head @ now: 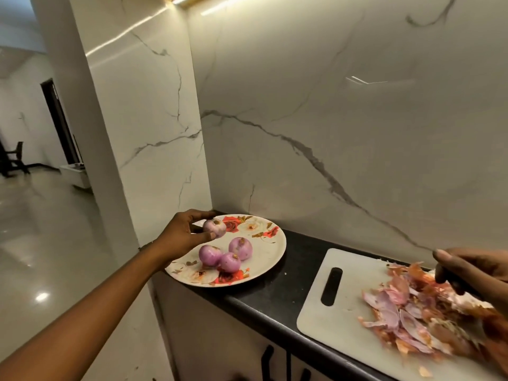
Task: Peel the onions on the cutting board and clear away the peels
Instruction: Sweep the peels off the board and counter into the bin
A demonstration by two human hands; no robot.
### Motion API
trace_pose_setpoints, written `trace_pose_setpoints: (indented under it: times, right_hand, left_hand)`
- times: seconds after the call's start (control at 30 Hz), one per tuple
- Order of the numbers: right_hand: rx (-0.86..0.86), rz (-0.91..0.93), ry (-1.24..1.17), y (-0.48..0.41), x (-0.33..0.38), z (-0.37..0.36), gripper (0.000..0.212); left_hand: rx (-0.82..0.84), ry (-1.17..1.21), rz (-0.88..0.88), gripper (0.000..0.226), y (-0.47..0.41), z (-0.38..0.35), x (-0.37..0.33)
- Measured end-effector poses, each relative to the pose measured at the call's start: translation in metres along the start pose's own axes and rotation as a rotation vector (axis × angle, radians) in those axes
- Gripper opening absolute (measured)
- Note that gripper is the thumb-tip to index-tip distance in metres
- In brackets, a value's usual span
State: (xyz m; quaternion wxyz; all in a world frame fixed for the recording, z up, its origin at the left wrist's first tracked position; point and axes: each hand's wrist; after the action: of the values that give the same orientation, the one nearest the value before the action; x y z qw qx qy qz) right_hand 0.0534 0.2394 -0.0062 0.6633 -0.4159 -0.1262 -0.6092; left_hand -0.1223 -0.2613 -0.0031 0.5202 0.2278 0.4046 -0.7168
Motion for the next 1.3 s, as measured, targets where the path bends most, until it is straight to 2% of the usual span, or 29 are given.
trace_pose_setpoints:
  times: [0.13, 0.23, 0.33, 0.47, 0.73, 0.83, 1.13, 1.3]
  right_hand:
    - [0.025, -0.001, 0.014, 0.002, -0.006, 0.003, 0.064]
    - [0.014, 0.039, 0.019, 0.003, -0.006, 0.005, 0.053]
    - [0.036, 0.046, -0.016, 0.001, 0.002, 0.008, 0.041]
    - [0.055, 0.048, -0.013, 0.002, 0.011, 0.012, 0.040]
    - [-0.011, 0.164, -0.046, -0.001, 0.017, 0.020, 0.035]
    - [0.033, 0.160, -0.052, -0.002, 0.031, 0.025, 0.037]
    - [-0.045, 0.161, 0.037, 0.058, 0.085, 0.014, 0.020]
    - [-0.158, 0.092, -0.004, 0.101, 0.100, 0.000, 0.011]
  left_hand:
    - [0.087, -0.023, 0.060, 0.054, -0.011, -0.011, 0.008]
    - [0.116, -0.019, 0.081, 0.054, -0.015, -0.014, 0.012]
    - [0.145, -0.036, 0.088, 0.048, -0.017, -0.013, 0.012]
    - [0.128, -0.051, 0.066, 0.040, -0.014, -0.013, 0.002]
    - [-0.033, -0.017, -0.207, 0.036, 0.017, -0.013, -0.053]
    - [-0.049, 0.015, -0.317, 0.034, 0.032, -0.021, -0.080]
    - [0.019, 0.180, -0.517, 0.029, 0.093, -0.043, -0.138]
    - [0.082, 0.269, -0.504, 0.025, 0.117, -0.048, -0.141]
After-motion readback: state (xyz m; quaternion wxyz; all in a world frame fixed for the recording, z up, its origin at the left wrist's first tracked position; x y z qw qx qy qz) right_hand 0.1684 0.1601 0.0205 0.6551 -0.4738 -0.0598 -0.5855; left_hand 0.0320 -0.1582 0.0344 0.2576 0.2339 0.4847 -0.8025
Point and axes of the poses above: each hand's wrist, its own y-axis away from the middle knuckle, its own z-axis out of the back of the hand, x = y × z, and after that the axes turned 1 degree about -z, right-handed
